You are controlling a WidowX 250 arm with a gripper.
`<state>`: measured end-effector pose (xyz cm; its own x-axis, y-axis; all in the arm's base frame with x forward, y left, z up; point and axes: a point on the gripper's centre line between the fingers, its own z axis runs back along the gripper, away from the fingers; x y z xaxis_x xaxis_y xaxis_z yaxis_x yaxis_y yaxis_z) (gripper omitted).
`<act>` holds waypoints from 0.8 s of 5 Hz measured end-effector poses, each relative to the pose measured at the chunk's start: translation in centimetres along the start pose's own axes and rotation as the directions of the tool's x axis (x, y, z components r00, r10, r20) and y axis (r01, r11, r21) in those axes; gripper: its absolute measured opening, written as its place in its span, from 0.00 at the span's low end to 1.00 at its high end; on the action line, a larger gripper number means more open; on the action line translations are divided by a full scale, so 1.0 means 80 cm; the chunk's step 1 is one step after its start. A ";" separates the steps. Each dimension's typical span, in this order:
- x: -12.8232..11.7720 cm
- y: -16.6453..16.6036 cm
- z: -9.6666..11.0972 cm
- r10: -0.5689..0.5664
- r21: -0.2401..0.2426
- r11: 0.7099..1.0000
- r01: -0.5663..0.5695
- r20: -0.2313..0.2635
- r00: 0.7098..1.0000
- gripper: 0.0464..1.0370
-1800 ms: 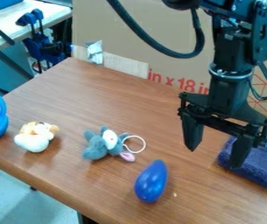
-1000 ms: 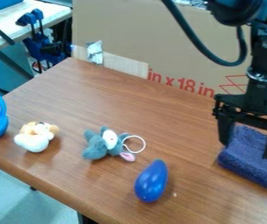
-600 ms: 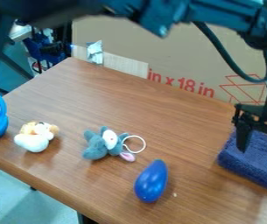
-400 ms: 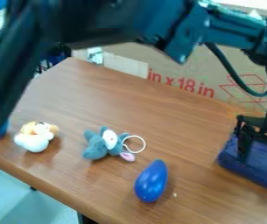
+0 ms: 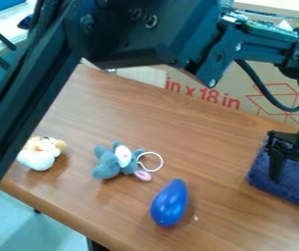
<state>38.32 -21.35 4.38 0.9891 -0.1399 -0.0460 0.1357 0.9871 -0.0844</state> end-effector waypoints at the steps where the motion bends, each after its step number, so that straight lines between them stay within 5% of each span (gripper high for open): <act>1: -0.015 0.039 -0.004 0.074 0.002 0.997 -0.074 -0.003 0.997 0.96; 2: -0.035 0.086 -0.006 0.164 0.033 0.986 -0.163 -0.048 0.985 0.96; 4: -0.031 0.188 0.005 0.286 0.017 0.958 -0.286 -0.014 0.958 0.96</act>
<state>37.94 -6.11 3.58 0.9857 0.1474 -0.0819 -0.1518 0.9871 -0.0504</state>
